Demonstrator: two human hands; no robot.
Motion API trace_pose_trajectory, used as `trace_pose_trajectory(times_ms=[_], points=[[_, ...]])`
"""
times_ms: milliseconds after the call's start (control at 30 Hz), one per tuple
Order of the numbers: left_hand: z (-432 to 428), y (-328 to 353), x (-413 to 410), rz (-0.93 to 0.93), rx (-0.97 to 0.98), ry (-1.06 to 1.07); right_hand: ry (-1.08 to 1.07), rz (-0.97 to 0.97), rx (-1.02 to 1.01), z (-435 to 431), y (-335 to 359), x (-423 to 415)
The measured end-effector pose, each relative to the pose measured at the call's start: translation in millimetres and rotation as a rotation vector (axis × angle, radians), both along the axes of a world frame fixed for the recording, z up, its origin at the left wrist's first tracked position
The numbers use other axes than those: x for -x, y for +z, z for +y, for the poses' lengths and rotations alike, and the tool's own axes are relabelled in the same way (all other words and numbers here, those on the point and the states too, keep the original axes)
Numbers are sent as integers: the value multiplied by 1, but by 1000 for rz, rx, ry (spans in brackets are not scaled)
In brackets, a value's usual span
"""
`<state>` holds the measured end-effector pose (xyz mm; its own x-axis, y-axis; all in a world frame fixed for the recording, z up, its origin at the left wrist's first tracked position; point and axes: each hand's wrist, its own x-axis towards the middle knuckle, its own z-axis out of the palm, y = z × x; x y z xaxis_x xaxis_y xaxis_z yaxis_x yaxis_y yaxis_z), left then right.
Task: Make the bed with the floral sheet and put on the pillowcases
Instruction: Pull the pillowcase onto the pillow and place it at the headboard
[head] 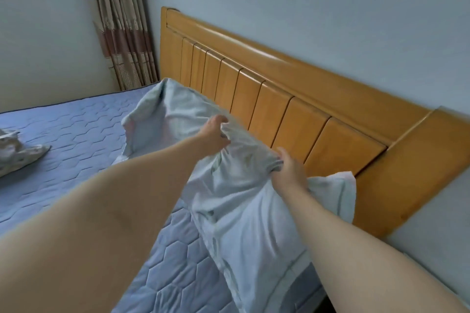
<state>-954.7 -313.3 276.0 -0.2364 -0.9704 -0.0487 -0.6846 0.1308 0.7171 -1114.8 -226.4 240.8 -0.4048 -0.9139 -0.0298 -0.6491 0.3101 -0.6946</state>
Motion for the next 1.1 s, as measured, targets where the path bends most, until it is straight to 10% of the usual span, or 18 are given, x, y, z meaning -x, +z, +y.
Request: trace_pose_trajectory(times_ms=[500, 1100], points=[[-5, -24, -16, -265, -150, -34, -68, -35, -343, -38, -5, -36], [193, -13, -364, -214, -106, 526, 471, -230, -262, 85, 9, -407]])
